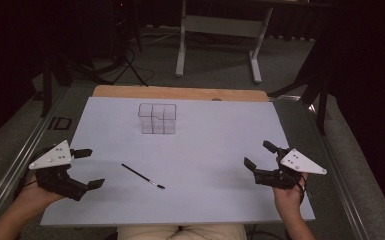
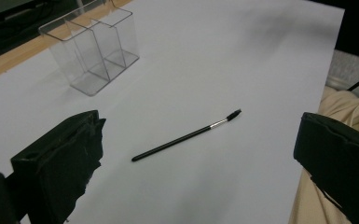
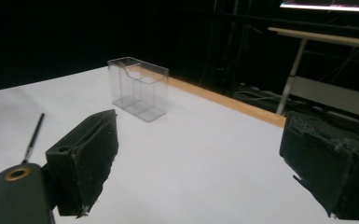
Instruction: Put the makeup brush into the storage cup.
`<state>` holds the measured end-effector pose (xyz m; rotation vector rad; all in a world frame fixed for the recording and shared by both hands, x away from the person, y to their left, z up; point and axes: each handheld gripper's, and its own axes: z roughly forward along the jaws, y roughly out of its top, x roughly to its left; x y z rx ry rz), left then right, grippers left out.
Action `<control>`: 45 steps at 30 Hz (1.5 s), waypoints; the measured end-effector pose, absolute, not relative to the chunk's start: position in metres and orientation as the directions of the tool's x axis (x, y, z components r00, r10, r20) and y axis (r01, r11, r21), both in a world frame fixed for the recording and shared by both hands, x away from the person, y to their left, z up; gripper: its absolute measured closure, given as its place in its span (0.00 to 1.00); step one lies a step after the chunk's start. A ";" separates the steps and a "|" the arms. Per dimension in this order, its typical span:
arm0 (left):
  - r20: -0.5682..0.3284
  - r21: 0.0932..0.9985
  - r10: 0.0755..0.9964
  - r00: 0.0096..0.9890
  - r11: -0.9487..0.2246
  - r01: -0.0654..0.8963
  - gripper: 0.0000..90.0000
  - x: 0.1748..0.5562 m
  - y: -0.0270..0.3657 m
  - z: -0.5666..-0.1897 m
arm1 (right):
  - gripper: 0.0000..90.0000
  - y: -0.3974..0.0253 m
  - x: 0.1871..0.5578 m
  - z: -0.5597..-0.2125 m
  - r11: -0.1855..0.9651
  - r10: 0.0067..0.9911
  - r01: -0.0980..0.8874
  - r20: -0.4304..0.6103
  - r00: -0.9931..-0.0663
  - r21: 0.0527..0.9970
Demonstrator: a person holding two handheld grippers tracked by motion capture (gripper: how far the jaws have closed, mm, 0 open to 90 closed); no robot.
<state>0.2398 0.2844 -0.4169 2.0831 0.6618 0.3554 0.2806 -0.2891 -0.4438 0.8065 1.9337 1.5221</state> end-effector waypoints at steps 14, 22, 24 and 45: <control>0.086 0.780 0.504 0.859 -0.571 0.257 0.03 0.254 0.266 -0.397 | 0.13 -0.287 0.282 -0.445 0.198 0.737 0.128 -0.061 -0.674 0.972; 0.130 0.725 0.447 0.885 -0.652 0.223 0.03 0.264 0.248 -0.396 | 0.13 -0.286 0.283 -0.446 0.219 0.748 0.134 -0.078 -0.659 0.967; 0.137 0.710 0.435 0.890 -0.670 0.218 0.03 0.266 0.244 -0.398 | 0.13 -0.286 0.284 -0.446 0.223 0.748 0.138 -0.079 -0.659 0.965; 0.217 0.518 0.237 0.947 -0.850 0.094 0.03 0.288 0.195 -0.409 | 0.13 -0.285 0.284 -0.446 0.227 0.744 0.134 -0.083 -0.663 0.965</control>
